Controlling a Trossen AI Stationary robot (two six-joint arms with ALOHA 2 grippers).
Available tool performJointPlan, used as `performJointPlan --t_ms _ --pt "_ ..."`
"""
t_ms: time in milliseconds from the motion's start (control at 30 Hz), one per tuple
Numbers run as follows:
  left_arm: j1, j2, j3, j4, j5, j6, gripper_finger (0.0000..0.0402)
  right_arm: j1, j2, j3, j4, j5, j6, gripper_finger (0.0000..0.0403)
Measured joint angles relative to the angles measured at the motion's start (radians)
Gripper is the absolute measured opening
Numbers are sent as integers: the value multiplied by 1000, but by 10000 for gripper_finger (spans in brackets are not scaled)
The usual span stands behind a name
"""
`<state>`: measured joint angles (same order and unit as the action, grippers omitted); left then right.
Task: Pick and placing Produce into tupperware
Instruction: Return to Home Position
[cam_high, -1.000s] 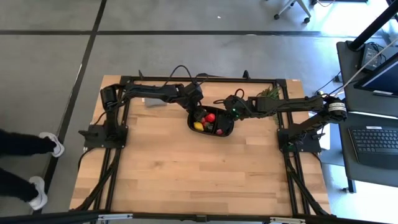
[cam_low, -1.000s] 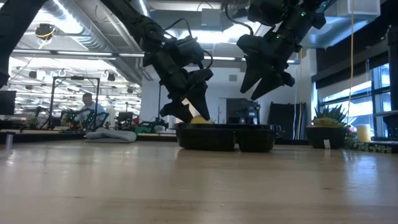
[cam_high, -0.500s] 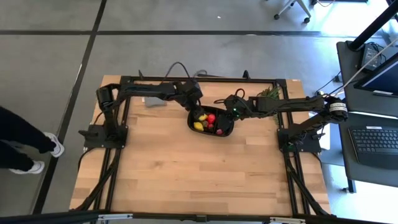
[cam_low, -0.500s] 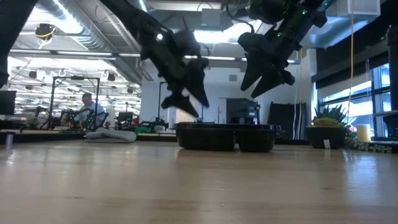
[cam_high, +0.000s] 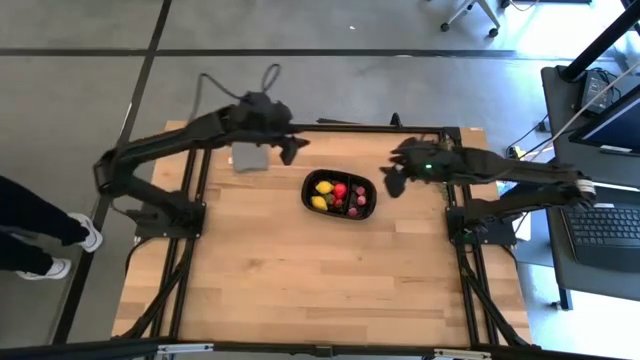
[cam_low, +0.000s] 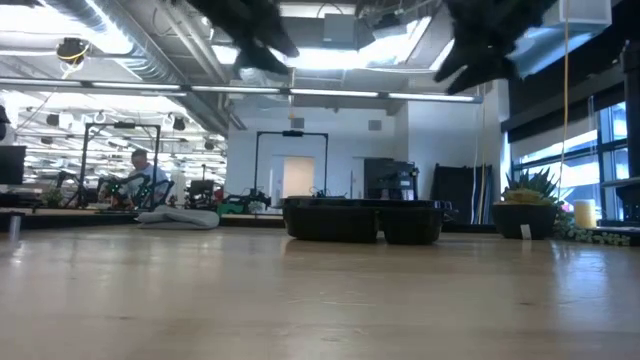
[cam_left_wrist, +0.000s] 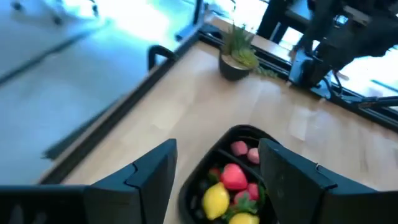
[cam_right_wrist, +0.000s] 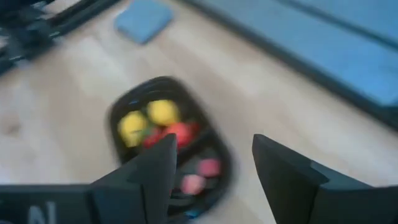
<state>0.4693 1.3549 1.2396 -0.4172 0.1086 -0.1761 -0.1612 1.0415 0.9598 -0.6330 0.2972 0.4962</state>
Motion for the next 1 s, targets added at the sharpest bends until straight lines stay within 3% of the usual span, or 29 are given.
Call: performJointPlan --t_ms 133,300,467,600,1000 --pt "2 -161 -75 -23 -110 7 220 1 -141 -54 -37 112 -4 213" --pt "2 -418 -303 130 -213 -25 220 2 -323 -149 50 120 -77 213" --pt "-8 -634 -565 338 -221 -31 220 2 -441 -251 216 120 -211 214" --pt "-13 -768 -708 380 -220 -32 220 2 -522 -351 318 118 -248 214" --pt "-11 -1063 -926 381 -269 -103 220 2 -853 -580 440 98 -244 214"
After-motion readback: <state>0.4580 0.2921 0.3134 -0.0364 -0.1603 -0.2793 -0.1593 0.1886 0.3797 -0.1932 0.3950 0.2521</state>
